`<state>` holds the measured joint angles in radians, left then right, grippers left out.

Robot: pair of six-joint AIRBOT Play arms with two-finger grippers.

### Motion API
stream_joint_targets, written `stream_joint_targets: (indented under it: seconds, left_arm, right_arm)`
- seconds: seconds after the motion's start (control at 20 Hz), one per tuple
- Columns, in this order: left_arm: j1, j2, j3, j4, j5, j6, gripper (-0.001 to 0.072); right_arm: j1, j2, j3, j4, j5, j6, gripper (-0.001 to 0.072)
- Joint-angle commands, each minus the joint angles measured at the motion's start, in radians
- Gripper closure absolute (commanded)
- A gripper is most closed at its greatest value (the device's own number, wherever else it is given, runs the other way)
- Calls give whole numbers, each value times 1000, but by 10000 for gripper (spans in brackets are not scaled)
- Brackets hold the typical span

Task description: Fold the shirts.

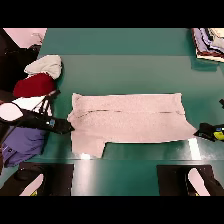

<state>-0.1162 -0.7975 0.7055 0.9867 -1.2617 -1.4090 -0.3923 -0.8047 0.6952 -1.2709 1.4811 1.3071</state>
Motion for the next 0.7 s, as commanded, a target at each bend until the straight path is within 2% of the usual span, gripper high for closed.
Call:
stream_joint_targets:
  seconds: [0.0, 0.2, 0.45, 0.65]
  left_arm:
    - [0, -57, 109, 10, 89, -4, 685]
    - [1, -238, 194, 13, 240, -5, 685]
    - [1, -441, 301, 7, 359, -7, 685]
    - [1, -496, 322, 4, 451, -29, 684]
  right_arm:
    - [87, -57, 104, 22, -47, 39, 698]
    - [153, -269, 280, 23, -99, 78, 698]
    - [197, -505, 467, 26, -109, 83, 697]
    - [195, -658, 584, 153, -122, 83, 697]
